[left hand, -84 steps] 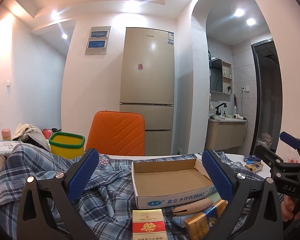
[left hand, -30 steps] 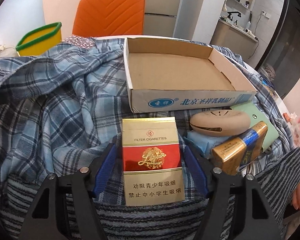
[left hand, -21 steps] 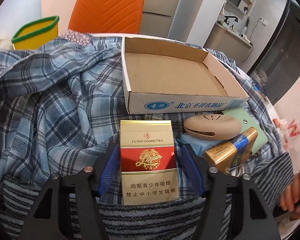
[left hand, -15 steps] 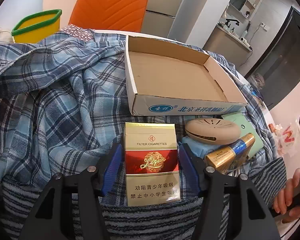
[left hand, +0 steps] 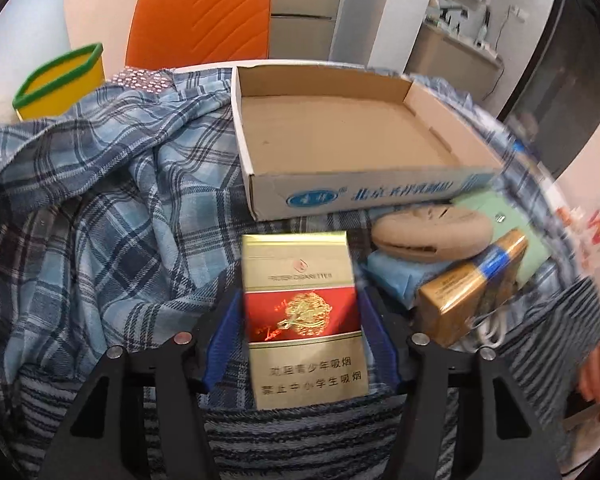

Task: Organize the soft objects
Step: 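Lower the right gripper onto the beige round disc and close it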

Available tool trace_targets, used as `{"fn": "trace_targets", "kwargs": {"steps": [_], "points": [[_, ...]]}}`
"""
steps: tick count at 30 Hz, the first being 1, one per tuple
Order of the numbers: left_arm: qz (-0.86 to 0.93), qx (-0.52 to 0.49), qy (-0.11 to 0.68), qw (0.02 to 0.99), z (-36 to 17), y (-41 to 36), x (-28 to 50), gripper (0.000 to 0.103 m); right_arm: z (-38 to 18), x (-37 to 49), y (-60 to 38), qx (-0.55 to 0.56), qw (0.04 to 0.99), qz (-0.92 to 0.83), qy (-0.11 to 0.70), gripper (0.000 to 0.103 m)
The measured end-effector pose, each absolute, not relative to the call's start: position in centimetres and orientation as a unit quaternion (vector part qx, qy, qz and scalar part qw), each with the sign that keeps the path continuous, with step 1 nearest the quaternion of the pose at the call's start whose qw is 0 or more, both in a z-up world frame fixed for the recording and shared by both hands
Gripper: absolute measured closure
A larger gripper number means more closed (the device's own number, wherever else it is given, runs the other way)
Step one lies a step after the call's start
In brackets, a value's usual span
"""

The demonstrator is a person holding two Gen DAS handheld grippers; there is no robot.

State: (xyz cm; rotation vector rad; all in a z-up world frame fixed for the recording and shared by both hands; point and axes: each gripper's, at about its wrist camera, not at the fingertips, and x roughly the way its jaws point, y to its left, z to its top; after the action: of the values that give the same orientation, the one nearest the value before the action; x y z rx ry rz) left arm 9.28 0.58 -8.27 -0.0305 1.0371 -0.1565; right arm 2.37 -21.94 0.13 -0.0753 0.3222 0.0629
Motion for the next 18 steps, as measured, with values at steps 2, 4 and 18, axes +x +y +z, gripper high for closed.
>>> {"fn": "trace_targets", "kwargs": {"steps": [2,4,18], "points": [[-0.071,-0.002,0.497,0.865,-8.6,0.1,9.2,0.044,0.1,2.4,-21.9,-0.039,0.985,0.031,0.162,0.0],[-0.065,0.013,0.494,0.867,-8.7,-0.2,9.1,0.045,0.1,2.5,-21.9,-0.04,0.985,0.031,0.163,0.0],[-0.065,-0.036,0.28,0.957,-2.5,1.5,4.9,0.048,1.0,3.0,-20.9,-0.039,0.979,0.064,0.187,0.0]]}}
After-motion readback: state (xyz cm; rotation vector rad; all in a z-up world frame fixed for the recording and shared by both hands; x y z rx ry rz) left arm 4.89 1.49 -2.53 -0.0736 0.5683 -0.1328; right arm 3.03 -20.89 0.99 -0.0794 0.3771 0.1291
